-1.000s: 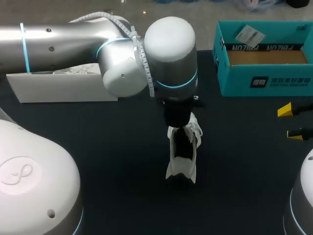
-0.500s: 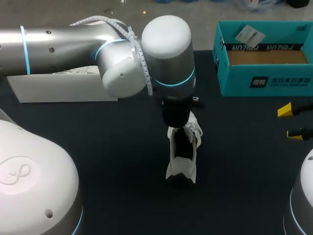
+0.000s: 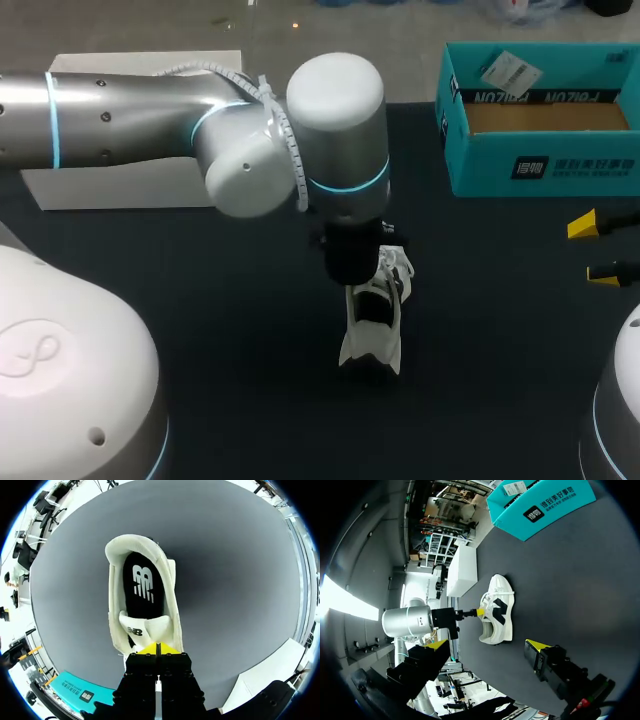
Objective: Take the shoe out of the shoebox, open the shoe tongue, remove and reinsert the insole, then place the shoe into the shoebox
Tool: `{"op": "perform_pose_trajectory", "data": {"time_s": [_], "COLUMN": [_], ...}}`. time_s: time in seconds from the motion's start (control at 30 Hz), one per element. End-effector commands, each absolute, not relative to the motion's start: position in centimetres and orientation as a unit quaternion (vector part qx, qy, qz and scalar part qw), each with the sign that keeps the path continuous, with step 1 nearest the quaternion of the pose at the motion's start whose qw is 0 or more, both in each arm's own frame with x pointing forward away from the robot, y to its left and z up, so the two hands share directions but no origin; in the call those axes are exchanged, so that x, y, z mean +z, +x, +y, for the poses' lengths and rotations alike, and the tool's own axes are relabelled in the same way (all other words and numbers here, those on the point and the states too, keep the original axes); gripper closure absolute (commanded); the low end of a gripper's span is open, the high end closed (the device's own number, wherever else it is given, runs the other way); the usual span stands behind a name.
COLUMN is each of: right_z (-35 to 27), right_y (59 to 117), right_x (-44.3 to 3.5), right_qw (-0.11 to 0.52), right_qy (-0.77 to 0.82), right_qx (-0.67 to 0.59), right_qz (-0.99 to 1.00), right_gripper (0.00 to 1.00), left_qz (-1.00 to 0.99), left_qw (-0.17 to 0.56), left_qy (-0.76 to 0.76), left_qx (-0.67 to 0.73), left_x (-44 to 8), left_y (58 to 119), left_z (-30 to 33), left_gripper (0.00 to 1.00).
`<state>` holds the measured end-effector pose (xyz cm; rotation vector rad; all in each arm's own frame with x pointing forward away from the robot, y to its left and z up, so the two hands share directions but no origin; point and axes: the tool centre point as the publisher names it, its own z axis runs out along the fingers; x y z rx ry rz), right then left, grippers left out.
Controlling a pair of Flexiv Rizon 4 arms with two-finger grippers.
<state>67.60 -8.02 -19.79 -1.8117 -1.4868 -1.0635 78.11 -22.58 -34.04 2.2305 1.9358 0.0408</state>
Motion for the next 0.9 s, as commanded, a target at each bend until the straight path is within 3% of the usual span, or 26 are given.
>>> {"op": "perform_pose_trajectory", "data": {"time_s": [0.03, 0.43, 0.9], "right_z": [-8.0, -8.0, -8.0], "right_y": [67.5, 67.5, 67.5], "right_x": [-19.8, -19.8, -19.8], "right_qw": [0.279, 0.279, 0.279], "right_qy": [-0.677, -0.677, -0.677], "right_qx": [-0.396, -0.396, -0.396], "right_qz": [-0.554, -0.554, -0.554], "right_gripper": [0.00, 0.00, 0.00], "left_qz": [0.679, 0.674, 0.674], "left_qw": [0.088, 0.141, 0.067], "left_qy": [0.728, 0.724, 0.736], "left_qx": [0.033, 0.030, 0.013], "left_x": [-32.7, -28.2, -33.0], "left_y": [77.7, 79.2, 77.4], "left_z": [-23.4, -25.5, -25.4], "left_gripper": [1.00, 1.00, 1.00]}}
